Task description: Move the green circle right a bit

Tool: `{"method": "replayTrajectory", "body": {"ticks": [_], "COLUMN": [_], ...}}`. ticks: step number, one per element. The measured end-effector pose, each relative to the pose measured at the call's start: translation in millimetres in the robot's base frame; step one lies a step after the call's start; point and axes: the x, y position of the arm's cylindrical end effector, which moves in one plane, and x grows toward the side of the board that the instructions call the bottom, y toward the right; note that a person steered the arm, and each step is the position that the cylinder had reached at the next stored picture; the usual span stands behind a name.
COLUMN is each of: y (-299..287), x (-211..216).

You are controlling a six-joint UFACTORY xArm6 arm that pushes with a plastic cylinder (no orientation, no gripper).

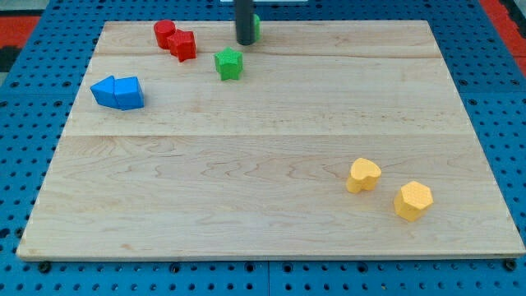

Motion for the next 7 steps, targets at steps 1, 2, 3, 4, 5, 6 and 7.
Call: {"method": "replayTrajectory", "body": {"ticks": [1, 2, 3, 4, 5, 6, 7], "y": [25.0, 27.5, 61.5, 26.7, 7.2, -19.8, -108.8], "x": [0.1, -0.5, 4.0, -15.9, -12.2, 0.8, -47.3]}}
